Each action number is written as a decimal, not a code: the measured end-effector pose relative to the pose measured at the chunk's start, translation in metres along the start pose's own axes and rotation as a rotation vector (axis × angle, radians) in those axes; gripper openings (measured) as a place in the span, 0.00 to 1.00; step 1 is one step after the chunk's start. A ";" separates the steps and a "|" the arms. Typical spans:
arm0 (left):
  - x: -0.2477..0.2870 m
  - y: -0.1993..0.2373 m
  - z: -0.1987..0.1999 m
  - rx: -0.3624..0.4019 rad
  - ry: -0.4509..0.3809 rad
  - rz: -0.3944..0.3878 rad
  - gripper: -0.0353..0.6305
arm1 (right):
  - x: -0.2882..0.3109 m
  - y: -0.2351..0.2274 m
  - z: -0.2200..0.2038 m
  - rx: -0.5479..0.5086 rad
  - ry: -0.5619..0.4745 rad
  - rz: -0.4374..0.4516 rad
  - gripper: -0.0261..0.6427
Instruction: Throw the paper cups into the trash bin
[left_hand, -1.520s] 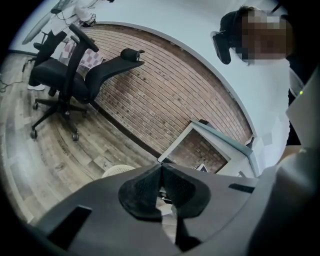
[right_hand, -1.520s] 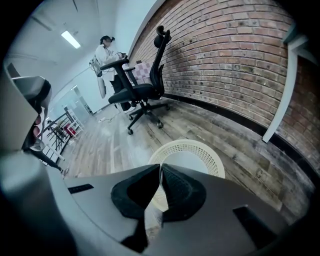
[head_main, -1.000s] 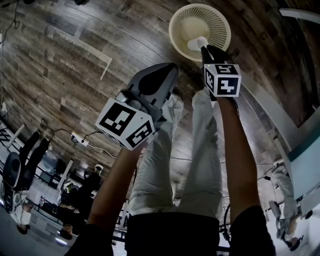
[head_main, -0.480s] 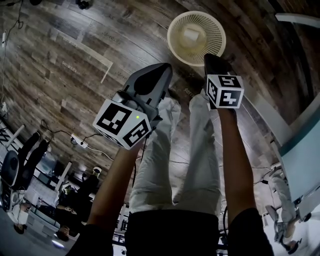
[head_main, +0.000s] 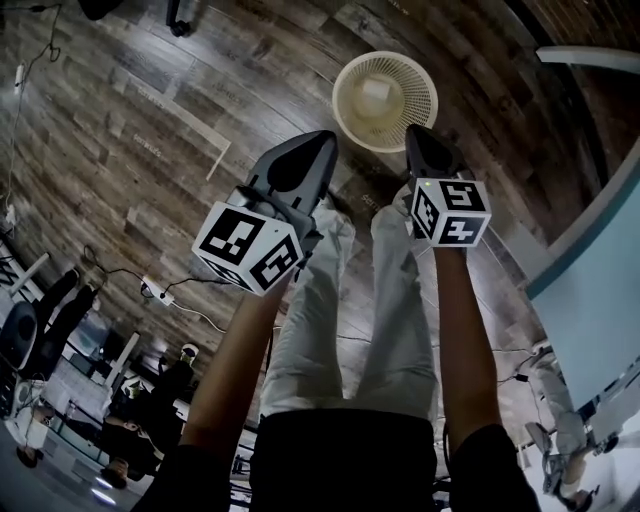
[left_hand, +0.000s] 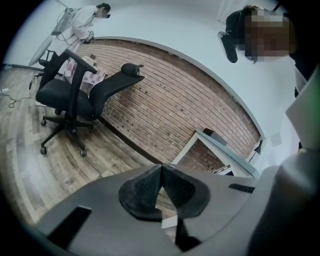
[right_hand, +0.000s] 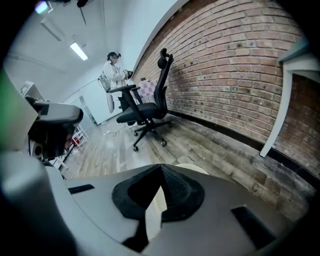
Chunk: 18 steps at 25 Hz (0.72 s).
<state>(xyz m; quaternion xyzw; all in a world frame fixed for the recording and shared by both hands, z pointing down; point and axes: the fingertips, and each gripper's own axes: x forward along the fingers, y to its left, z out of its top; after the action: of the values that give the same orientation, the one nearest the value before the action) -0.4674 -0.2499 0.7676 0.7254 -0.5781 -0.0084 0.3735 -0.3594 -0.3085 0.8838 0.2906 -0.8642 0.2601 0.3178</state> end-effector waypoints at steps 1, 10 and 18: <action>-0.001 -0.002 0.004 -0.001 -0.005 0.000 0.06 | -0.005 0.001 0.010 0.007 -0.018 0.005 0.05; -0.023 -0.022 0.037 0.004 -0.038 0.024 0.06 | -0.055 0.024 0.082 0.016 -0.152 0.047 0.05; -0.064 -0.034 0.094 0.022 -0.148 0.086 0.06 | -0.115 0.059 0.146 -0.004 -0.212 0.064 0.05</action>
<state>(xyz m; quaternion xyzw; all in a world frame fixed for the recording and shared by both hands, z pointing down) -0.5026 -0.2437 0.6542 0.7013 -0.6350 -0.0395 0.3217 -0.3849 -0.3212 0.6911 0.2879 -0.9024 0.2362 0.2167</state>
